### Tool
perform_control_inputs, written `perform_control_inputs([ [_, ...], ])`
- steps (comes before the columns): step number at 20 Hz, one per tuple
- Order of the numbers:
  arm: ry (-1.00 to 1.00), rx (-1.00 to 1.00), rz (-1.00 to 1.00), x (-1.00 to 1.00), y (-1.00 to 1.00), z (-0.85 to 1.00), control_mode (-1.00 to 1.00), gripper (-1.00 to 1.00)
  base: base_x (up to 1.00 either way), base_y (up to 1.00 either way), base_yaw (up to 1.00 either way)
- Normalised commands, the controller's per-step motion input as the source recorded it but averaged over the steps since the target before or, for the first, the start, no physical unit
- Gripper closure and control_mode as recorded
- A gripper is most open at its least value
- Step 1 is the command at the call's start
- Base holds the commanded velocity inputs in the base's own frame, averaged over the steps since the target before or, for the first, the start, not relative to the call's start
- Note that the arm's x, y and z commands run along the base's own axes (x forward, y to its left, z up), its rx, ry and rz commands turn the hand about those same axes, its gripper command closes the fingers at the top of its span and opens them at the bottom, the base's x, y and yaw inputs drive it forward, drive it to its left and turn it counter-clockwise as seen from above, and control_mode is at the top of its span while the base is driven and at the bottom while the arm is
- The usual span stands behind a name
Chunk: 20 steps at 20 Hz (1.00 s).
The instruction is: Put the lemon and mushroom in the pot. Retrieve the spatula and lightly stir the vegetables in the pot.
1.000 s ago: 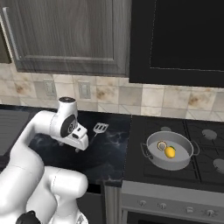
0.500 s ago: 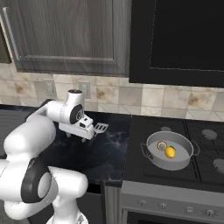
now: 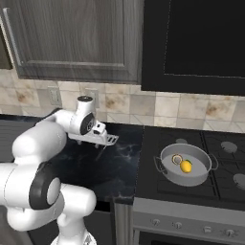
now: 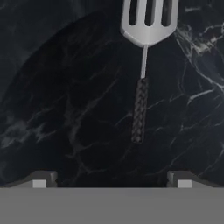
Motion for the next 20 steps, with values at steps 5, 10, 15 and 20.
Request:
perform_control_inputs([
  [5, -0.03, 0.0, 0.19, 0.42, -0.15, -0.39, -1.0, -1.0, 0.0, 0.0, 0.0],
  [10, 0.01, -0.01, 0.14, 0.35, -0.11, -0.23, -1.0, -1.0, 0.0, 0.0, 0.0],
  [15, 0.2, -0.01, 0.03, 0.0, -0.11, -0.22, -1.0, -1.0, 0.0, 0.0, 0.0],
  [20, 0.37, -0.01, -0.06, 0.07, 0.0, -0.08, -1.0, -1.0, 0.0, 0.0, 0.0],
])
